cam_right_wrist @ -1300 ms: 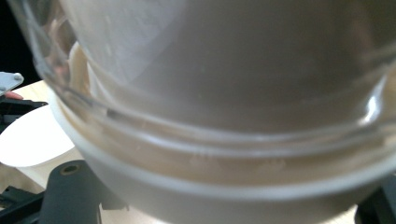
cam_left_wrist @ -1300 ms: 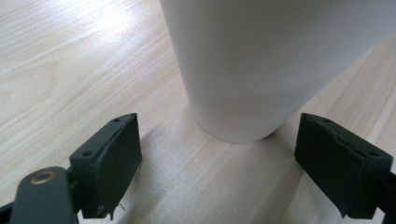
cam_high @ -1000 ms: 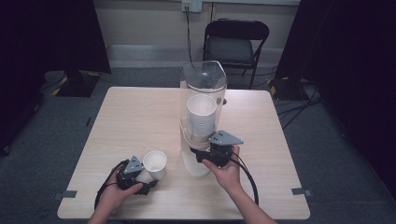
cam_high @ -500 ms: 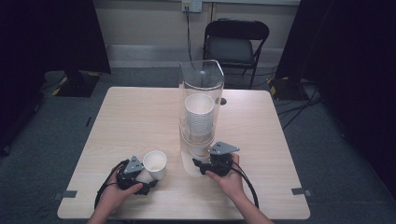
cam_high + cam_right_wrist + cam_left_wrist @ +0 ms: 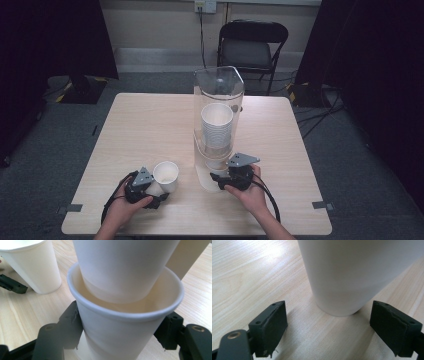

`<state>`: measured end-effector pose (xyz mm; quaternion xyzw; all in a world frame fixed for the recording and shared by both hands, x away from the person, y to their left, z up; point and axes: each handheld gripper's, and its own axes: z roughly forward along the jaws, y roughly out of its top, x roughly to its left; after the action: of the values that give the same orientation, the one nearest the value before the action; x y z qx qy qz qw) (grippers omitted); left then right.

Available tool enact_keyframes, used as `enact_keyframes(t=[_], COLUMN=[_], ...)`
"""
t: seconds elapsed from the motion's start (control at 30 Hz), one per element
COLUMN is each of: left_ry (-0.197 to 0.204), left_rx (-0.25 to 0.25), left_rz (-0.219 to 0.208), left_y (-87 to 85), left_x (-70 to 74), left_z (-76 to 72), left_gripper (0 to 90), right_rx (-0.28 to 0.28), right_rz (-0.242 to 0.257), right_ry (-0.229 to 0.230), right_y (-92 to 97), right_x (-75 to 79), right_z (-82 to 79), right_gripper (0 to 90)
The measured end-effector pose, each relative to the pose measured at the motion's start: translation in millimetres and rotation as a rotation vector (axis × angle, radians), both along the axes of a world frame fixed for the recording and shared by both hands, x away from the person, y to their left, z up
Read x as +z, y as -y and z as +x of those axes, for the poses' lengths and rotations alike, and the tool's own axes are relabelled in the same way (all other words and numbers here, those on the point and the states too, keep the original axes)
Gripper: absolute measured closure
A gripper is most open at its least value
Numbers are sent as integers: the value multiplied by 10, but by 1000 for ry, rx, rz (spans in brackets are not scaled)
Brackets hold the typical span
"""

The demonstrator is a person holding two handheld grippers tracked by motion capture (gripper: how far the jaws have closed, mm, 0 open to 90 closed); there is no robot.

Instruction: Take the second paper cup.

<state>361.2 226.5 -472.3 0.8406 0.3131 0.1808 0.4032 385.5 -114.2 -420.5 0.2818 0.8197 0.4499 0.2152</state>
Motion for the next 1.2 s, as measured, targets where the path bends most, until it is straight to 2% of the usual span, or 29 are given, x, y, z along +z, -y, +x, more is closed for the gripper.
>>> enact_keyframes(t=[0.23, 0.33, 0.57, 0.63, 0.77, 0.83, 0.9, 1.2], left_ry=[0, 1, 1, 1, 1, 1, 0, 1], left_rx=[0, 1, 0, 1, 1, 0, 1, 1], left_rz=[1, -2, 1, 0, -1, 2, 1, -1], left_y=[0, 1, 1, 1, 1, 0, 0, 1], left_x=[0, -1, -1, -1, -1, 0, 0, -1], left_z=[0, -1, -1, -1, -1, 0, 0, -1], left_gripper=[138, 137, 138, 138, 138, 138, 138, 137], right_rx=[0, -5, -4, -4, -14, -9, -12, -4], right_rz=[9, 37, 26, 25, -29, -20, -8, -31], right_ry=[17, 37, 49, 45, 25, 16, 3, -8], right_y=[38, 58, 58, 64, 70, 91, 110, 218], right_x=[-36, -81, -103, -115, -212, -246, -261, -215], right_z=[-38, -59, -79, -78, -74, -77, -81, -131], right_gripper=[308, 294, 278, 274, 262, 309, 314, 319])
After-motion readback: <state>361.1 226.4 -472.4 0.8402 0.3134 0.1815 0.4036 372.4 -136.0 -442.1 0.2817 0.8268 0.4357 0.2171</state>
